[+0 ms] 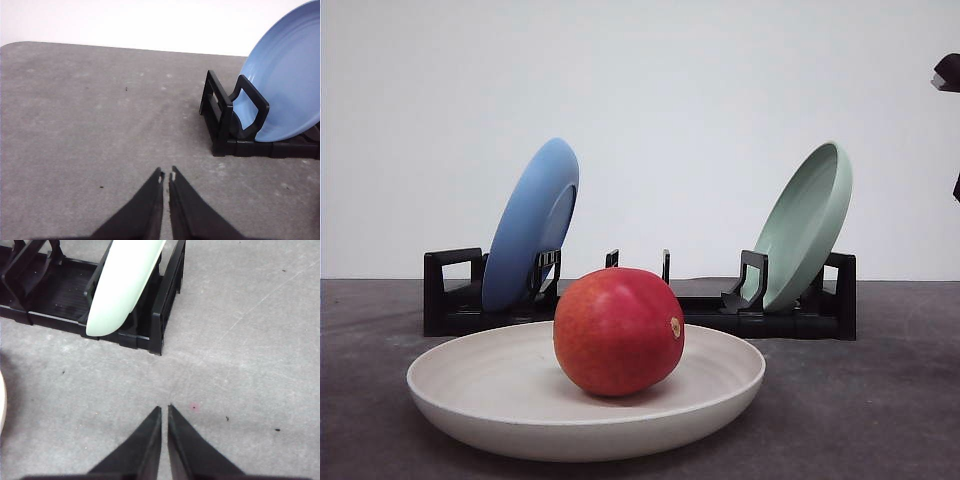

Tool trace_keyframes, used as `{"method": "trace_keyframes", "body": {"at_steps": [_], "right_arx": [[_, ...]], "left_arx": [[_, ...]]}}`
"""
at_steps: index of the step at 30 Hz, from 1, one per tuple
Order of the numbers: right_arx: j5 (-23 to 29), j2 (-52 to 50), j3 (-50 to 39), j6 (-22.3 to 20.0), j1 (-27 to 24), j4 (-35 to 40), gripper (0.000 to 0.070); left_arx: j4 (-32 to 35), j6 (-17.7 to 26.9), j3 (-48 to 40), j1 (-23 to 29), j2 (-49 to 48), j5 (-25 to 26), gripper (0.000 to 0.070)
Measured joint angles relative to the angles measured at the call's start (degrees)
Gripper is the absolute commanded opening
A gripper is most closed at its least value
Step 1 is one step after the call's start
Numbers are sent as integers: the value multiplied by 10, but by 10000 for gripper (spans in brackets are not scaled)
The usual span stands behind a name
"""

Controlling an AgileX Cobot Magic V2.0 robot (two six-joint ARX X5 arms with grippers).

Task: Place pomegranate in white plate

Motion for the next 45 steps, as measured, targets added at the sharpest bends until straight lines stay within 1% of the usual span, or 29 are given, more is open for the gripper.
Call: {"method": "trace_keyframes", "body": {"at_steps": [13,17,20,23,29,32,36,40,45], "right_arx": [[0,0,0,-1,0,0,15],[11,-21,-3,-29,-5,0,16],[11,-70,-24,-47,-20,12,16],[12,-132,-77,-49,-49,41,16],[13,-279,-211,-31,-100,113,16],[13,-351,-258,-23,-119,130,16],[14,-428,-299,-18,-134,132,16],[14,-478,-328,-17,-139,134,16],[15,-479,-329,-17,-140,134,16]], "left_arx": [[0,0,0,0,0,0,0],[0,0,0,0,0,0,0],[0,0,0,0,0,0,0],[0,0,0,0,0,0,0],[0,0,0,0,0,0,0],[0,0,0,0,0,0,0],[0,0,0,0,0,0,0],[0,0,0,0,0,0,0],[0,0,0,0,0,0,0]]}}
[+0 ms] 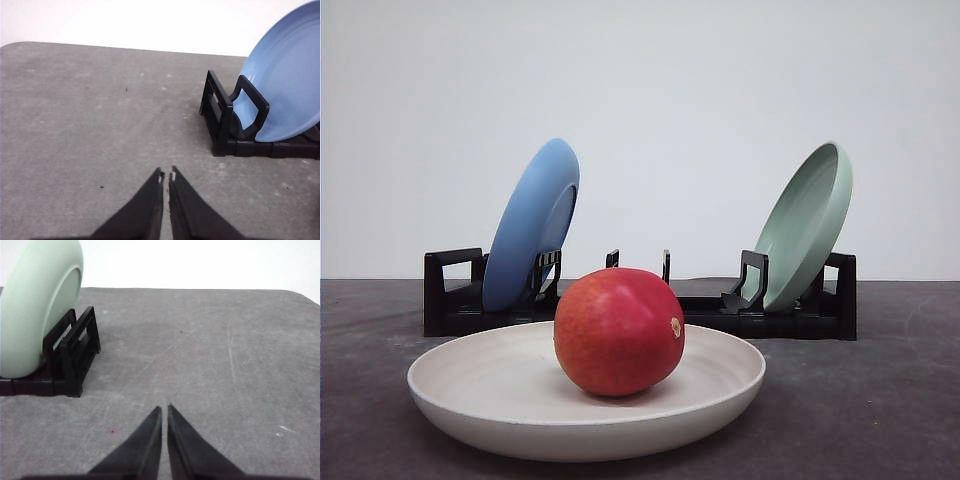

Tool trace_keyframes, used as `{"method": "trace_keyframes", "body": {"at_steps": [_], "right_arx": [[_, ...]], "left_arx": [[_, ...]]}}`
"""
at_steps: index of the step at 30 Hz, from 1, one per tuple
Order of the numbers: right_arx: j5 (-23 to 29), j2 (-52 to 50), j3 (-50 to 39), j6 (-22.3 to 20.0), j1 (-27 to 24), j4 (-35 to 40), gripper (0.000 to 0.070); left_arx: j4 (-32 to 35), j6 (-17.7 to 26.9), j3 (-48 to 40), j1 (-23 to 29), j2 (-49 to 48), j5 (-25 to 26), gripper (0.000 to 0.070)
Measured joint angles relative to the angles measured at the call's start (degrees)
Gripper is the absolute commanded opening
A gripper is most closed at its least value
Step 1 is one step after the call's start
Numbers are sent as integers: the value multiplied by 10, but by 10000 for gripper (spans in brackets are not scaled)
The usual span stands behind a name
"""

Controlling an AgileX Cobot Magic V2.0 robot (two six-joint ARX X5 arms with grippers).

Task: Place pomegranate in white plate

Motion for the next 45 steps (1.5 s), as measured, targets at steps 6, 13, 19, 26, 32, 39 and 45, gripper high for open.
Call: {"method": "trace_keyframes", "body": {"at_steps": [6,13,19,26,32,39,45], "right_arx": [[0,0,0,0,0,0,16],[0,0,0,0,0,0,16],[0,0,0,0,0,0,16],[0,0,0,0,0,0,16],[0,0,0,0,0,0,16],[0,0,0,0,0,0,16],[0,0,0,0,0,0,16]], "left_arx": [[0,0,0,0,0,0,0],[0,0,0,0,0,0,0],[0,0,0,0,0,0,0],[0,0,0,0,0,0,0],[0,0,0,0,0,0,0],[0,0,0,0,0,0,0],[0,0,0,0,0,0,0]]}}
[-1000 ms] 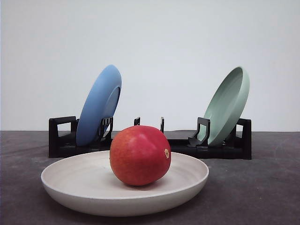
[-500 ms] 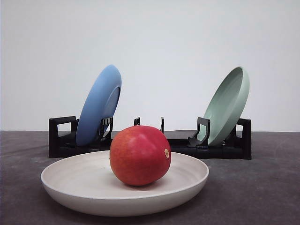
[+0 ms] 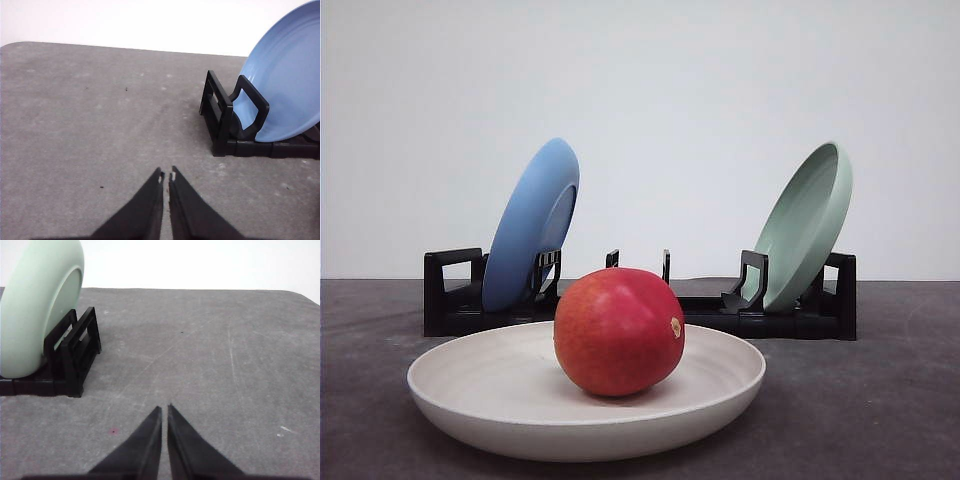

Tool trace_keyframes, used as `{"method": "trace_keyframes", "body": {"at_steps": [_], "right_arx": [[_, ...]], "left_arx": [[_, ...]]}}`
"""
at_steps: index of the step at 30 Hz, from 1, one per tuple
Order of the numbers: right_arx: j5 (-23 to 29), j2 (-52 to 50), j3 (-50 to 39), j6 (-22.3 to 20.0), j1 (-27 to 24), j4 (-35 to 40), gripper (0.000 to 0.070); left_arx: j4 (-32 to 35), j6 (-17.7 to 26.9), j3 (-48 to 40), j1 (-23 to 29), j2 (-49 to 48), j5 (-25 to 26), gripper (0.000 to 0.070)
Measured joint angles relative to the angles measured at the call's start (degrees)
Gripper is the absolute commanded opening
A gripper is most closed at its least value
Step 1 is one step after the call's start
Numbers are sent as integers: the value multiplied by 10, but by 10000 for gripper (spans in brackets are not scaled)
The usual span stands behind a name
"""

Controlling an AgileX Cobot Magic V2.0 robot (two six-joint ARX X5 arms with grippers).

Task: Place pomegranate in white plate

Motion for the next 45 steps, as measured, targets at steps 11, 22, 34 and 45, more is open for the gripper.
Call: {"method": "trace_keyframes", "body": {"at_steps": [11,22,34,45], "right_arx": [[0,0,0,0,0,0,16],[0,0,0,0,0,0,16],[0,0,0,0,0,0,16],[0,0,0,0,0,0,16]], "left_arx": [[0,0,0,0,0,0,0],[0,0,0,0,0,0,0],[0,0,0,0,0,0,0],[0,0,0,0,0,0,0]]}}
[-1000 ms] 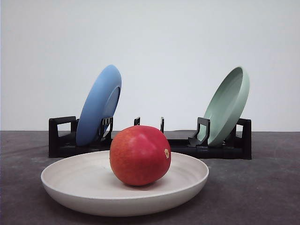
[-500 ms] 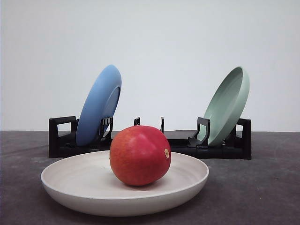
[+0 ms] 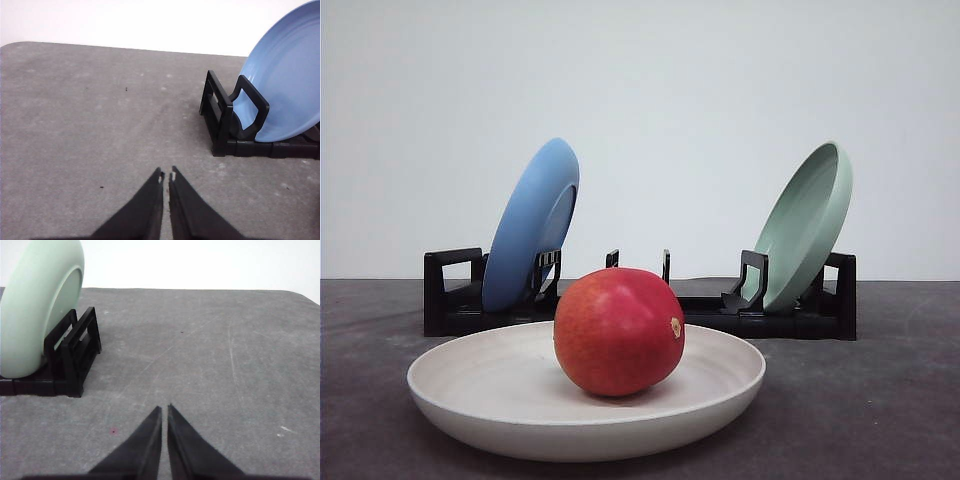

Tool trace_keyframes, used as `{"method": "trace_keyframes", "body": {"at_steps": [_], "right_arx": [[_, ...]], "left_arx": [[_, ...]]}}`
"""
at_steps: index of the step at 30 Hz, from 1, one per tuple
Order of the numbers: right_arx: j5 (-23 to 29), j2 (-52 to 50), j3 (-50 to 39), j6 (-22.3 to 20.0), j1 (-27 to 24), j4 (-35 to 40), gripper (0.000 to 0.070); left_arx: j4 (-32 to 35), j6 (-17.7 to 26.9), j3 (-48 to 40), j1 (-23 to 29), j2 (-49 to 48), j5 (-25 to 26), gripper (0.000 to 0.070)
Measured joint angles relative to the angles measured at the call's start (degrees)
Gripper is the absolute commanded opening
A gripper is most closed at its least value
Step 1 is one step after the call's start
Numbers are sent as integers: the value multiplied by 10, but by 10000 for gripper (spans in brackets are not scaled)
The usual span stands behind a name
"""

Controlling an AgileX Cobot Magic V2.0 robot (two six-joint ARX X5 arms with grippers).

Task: Place pomegranate in white plate

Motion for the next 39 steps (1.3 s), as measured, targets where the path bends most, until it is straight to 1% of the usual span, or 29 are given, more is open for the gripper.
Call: {"method": "trace_keyframes", "body": {"at_steps": [39], "right_arx": [[0,0,0,0,0,0,16]], "left_arx": [[0,0,0,0,0,0,0]]}}
